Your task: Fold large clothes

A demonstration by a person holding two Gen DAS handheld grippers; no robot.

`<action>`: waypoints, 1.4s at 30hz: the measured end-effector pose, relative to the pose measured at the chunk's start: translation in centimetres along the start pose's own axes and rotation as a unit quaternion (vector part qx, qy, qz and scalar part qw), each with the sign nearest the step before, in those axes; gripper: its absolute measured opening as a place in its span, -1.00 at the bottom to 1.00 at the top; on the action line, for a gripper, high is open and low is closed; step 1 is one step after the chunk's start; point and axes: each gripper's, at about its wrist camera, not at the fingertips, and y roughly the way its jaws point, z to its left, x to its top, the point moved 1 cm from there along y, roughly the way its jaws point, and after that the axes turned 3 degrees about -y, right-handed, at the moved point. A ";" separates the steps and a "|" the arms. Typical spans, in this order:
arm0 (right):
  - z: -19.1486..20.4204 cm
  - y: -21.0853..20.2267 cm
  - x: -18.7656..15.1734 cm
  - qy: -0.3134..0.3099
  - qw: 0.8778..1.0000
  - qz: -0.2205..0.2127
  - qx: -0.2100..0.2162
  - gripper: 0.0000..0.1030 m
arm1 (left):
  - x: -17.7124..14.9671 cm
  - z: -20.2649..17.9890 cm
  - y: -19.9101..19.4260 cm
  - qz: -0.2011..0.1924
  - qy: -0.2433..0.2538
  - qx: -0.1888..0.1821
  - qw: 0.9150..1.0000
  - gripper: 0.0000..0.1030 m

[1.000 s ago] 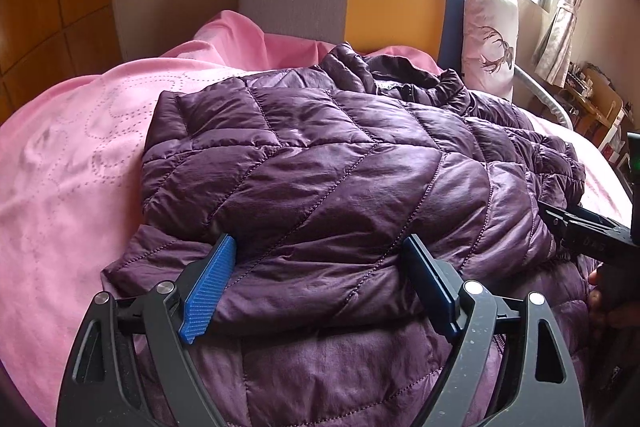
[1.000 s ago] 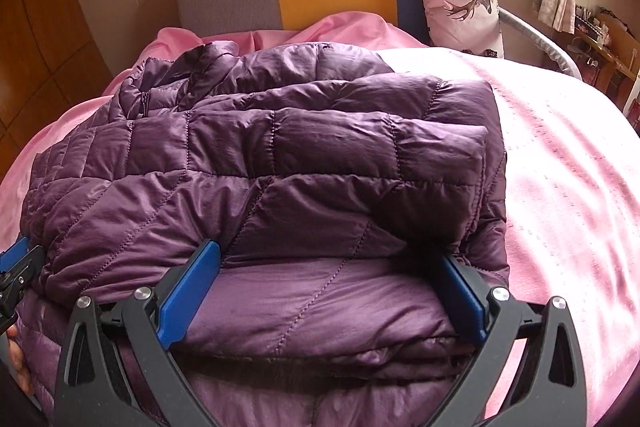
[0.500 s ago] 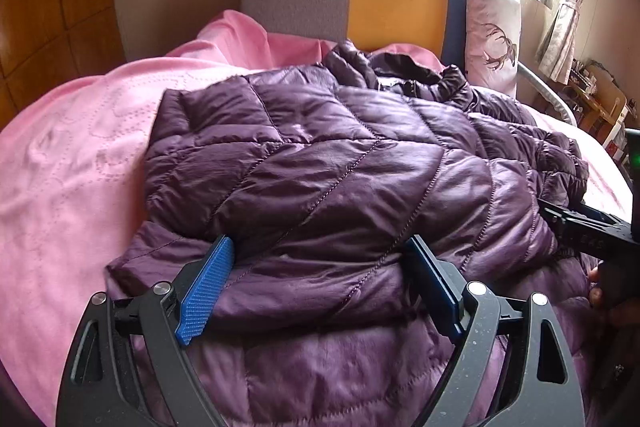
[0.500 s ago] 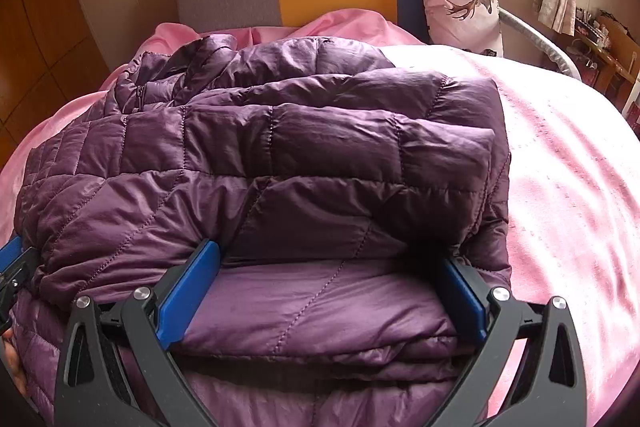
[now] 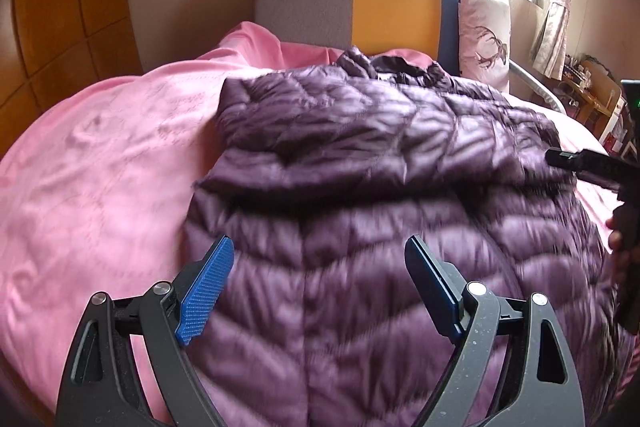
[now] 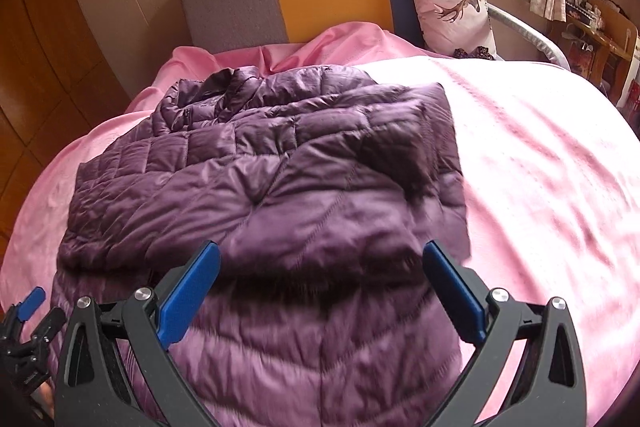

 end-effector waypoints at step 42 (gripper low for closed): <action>-4.2 -11.6 -20.5 -0.005 0.979 0.153 0.132 -0.06 | -14.7 7.0 -7.5 0.167 -0.091 -0.183 0.965 -0.26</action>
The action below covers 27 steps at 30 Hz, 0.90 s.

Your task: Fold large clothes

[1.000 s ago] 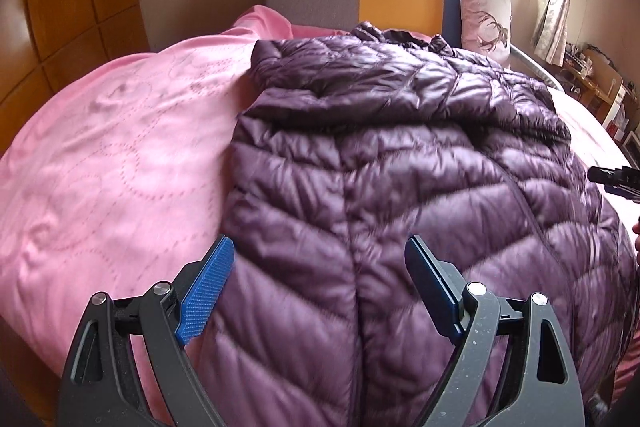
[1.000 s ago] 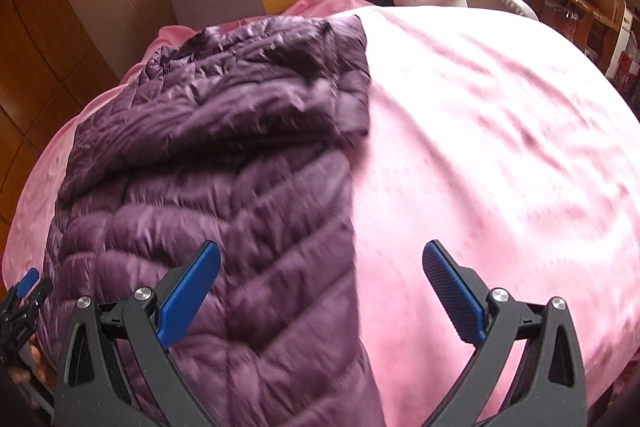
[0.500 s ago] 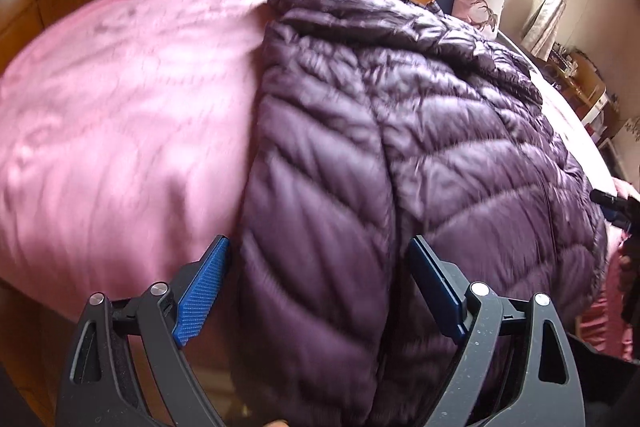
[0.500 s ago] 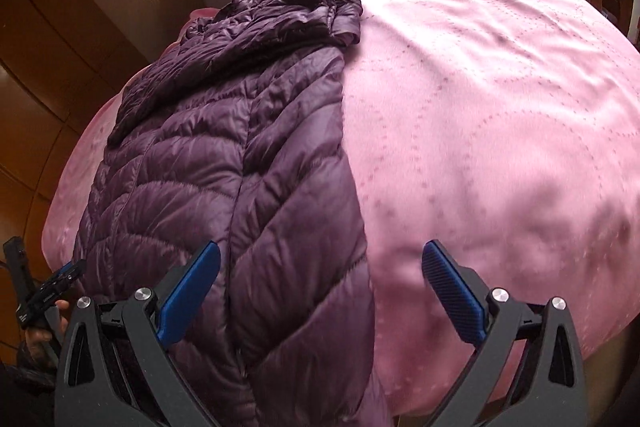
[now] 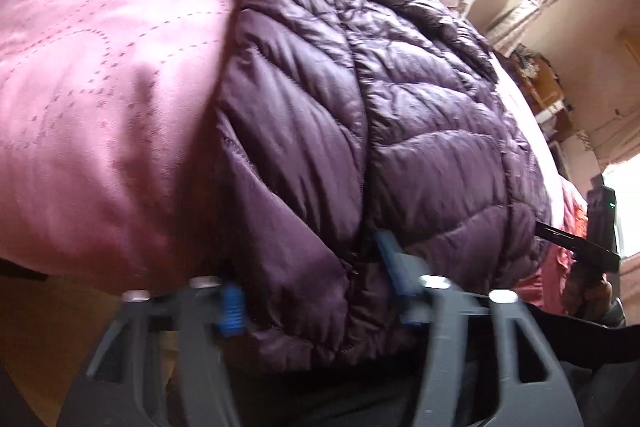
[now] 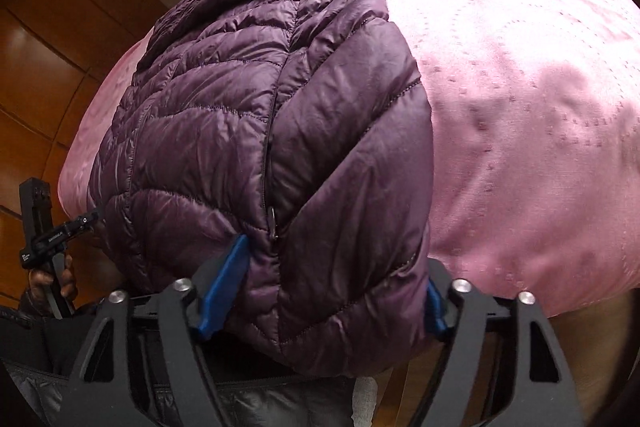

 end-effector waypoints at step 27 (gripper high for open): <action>-2.8 -1.6 18.7 0.121 0.975 -0.144 0.114 -0.64 | 18.1 1.6 -2.3 -0.107 -0.117 -0.175 0.972 -0.78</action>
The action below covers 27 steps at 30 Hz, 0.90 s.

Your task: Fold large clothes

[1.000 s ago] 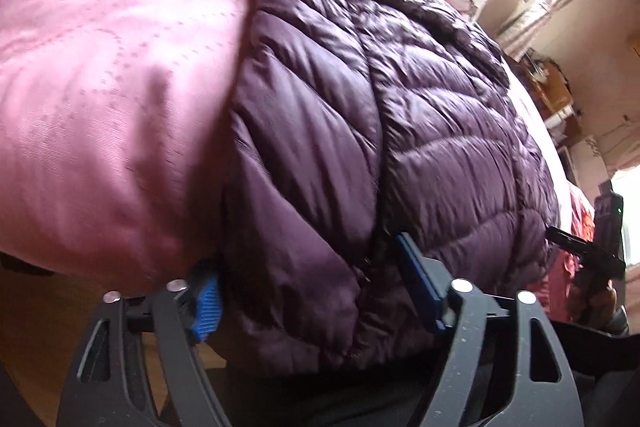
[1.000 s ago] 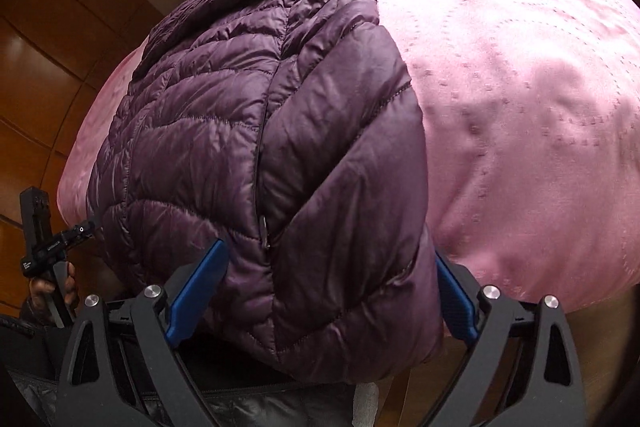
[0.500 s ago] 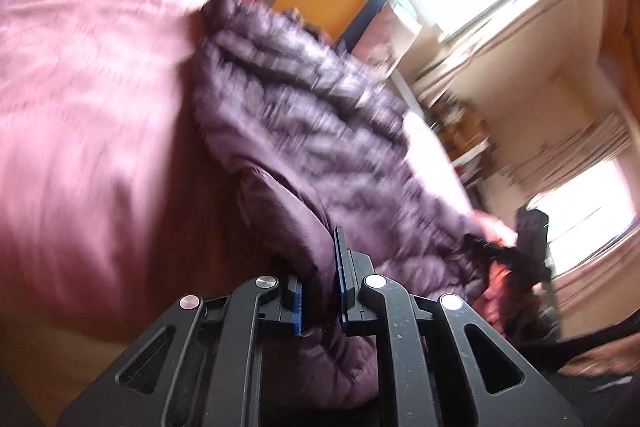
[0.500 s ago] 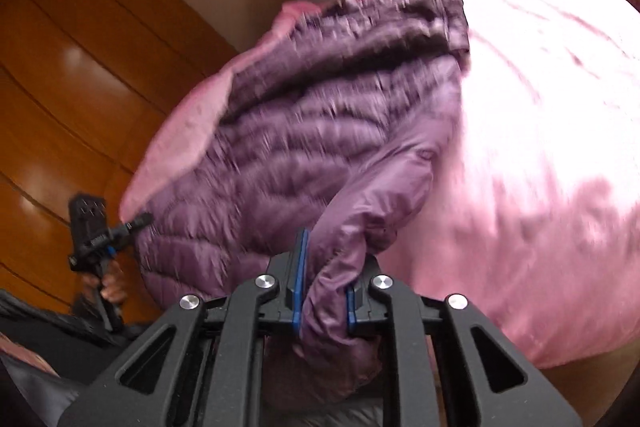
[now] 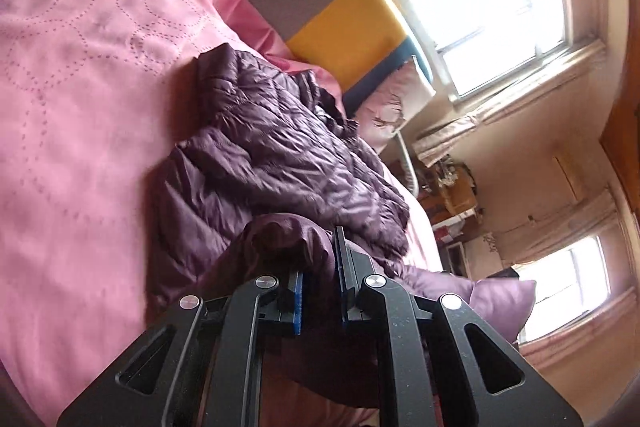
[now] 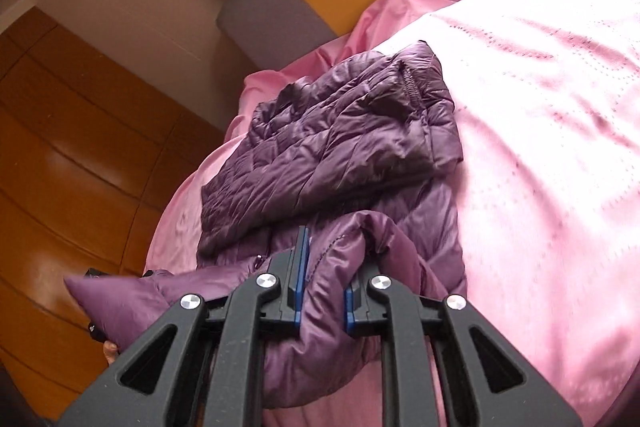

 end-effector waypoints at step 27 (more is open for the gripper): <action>-3.1 1.9 -5.3 -0.019 0.997 0.017 -0.079 -0.24 | -3.0 3.2 3.4 0.035 0.059 0.098 0.993 -0.58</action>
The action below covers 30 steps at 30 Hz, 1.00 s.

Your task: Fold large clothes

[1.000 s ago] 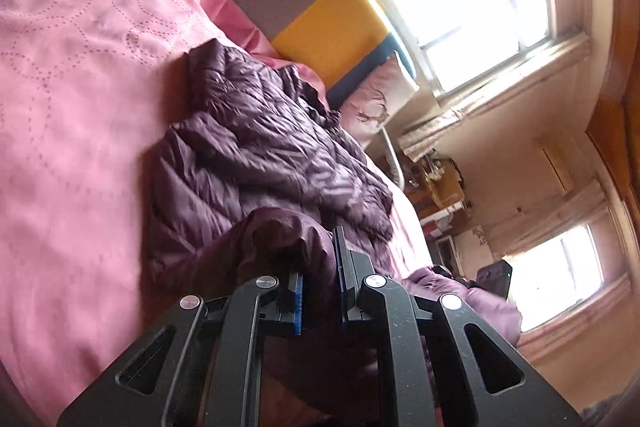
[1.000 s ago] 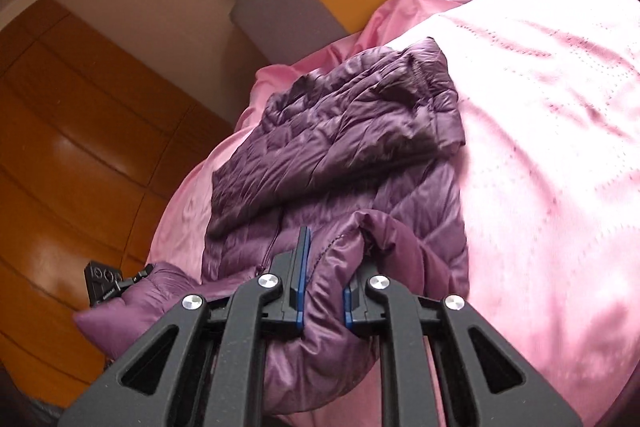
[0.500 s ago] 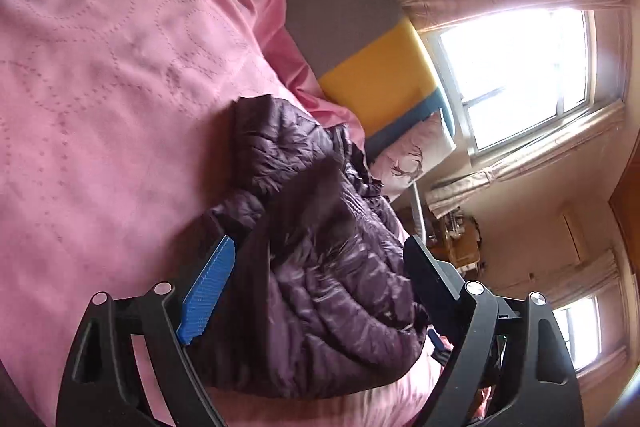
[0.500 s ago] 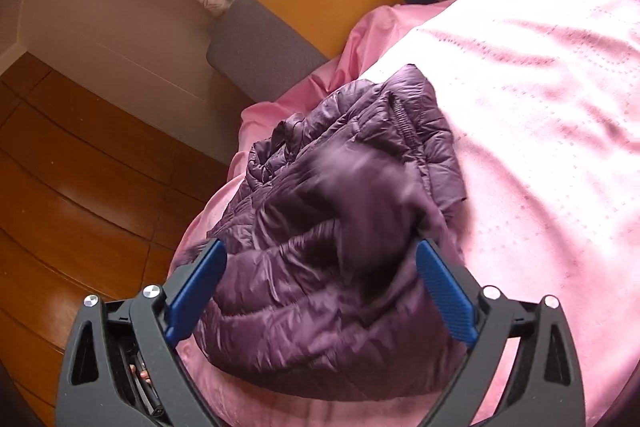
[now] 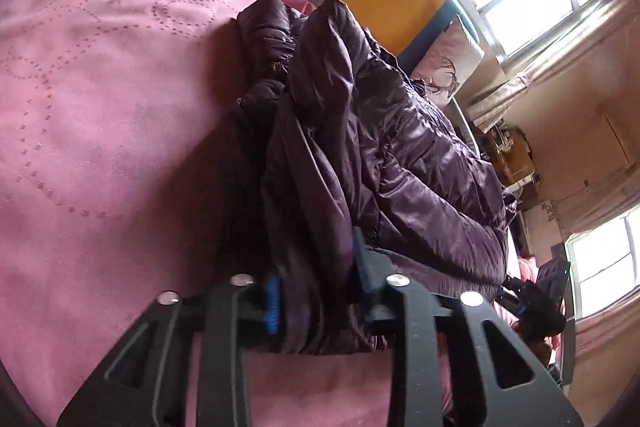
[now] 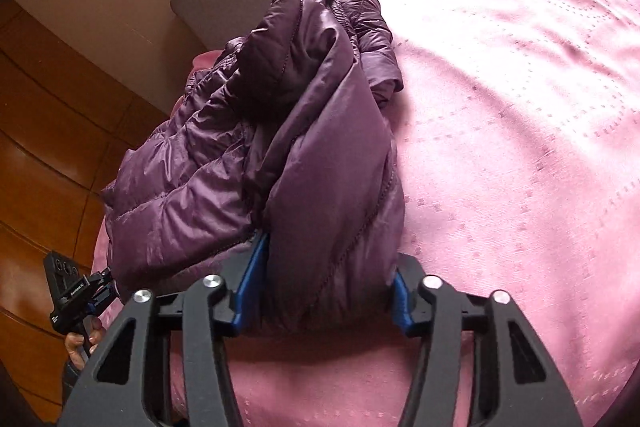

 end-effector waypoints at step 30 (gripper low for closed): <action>5.1 -8.1 -2.7 -0.219 0.965 -0.035 -0.139 0.22 | -6.4 -2.2 -8.8 -0.043 0.099 0.049 0.993 0.34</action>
